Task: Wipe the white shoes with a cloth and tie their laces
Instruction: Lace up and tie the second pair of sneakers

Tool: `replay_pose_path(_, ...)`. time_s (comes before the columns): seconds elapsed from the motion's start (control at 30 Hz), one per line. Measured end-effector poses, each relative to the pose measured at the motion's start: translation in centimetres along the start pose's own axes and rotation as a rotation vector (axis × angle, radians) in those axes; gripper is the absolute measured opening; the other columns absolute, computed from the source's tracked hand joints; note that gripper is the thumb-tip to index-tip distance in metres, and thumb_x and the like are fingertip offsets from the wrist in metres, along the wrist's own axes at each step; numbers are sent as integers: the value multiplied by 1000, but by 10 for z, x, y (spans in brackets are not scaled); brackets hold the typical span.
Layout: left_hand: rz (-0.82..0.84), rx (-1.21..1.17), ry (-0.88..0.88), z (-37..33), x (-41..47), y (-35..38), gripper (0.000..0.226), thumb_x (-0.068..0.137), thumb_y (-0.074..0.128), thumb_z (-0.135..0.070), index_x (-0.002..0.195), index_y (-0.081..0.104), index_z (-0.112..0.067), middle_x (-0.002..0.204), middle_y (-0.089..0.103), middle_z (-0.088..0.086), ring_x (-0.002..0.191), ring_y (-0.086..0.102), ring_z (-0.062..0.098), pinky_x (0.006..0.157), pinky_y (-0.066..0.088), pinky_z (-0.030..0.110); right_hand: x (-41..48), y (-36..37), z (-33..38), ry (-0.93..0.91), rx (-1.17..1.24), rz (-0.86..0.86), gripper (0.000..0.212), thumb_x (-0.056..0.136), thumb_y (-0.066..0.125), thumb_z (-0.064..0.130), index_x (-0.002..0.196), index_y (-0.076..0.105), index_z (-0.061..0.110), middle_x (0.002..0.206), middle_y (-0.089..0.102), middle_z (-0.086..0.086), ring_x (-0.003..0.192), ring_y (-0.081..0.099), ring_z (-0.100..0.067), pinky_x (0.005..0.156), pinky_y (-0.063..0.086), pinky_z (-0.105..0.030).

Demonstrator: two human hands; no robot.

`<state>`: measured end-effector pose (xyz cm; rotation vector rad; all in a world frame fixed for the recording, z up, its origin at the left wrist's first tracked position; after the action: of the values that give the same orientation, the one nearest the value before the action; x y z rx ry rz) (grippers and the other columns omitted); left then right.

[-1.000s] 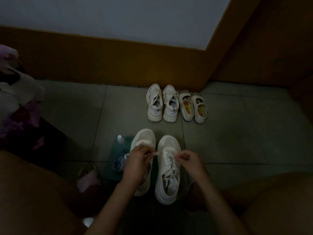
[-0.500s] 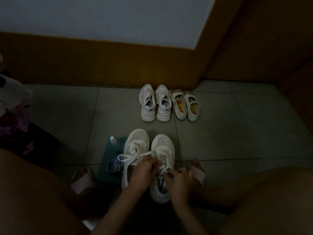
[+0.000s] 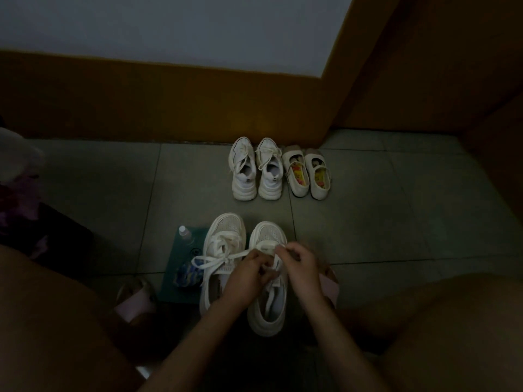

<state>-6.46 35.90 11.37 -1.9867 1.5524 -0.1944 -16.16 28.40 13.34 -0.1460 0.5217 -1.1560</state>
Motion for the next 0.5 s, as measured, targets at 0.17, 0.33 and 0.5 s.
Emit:
replay_pose_path(0.17,37,-232,-129,8,10,0,9,87,64,-18,79,60,-19,79,62,-6,70,57,1,64,41,11,13,-13,25,73,6,21,20,78,70,35,65,62,22,82,60,-8,89,58,-29,79,48,-37)
replay_pose_path(0.33,8,-313,-186,15,7,-5,25,90,59,-12,68,55,-24,67,55,-11,57,53,-14,58,37,3,27,-28,45,290,369,31,13,89,60,28,87,63,16,79,58,2,79,56,-13,62,42,-23)
replay_pose_path(0.5,-58,-336,-209,23,10,-1,26,92,55,-15,67,59,-16,67,57,-2,63,54,2,66,41,17,45,-41,35,25,-251,-139,23,86,62,25,107,61,16,118,55,-6,119,44,-27,100,33,-33)
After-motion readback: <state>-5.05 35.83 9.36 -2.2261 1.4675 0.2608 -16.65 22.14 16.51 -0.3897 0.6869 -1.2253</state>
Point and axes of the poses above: each hand's wrist, its own x-axis towards the middle knuckle, its own y-axis out of the palm, z = x × y, the point moved 4 cm from there along x, towards the middle knuckle
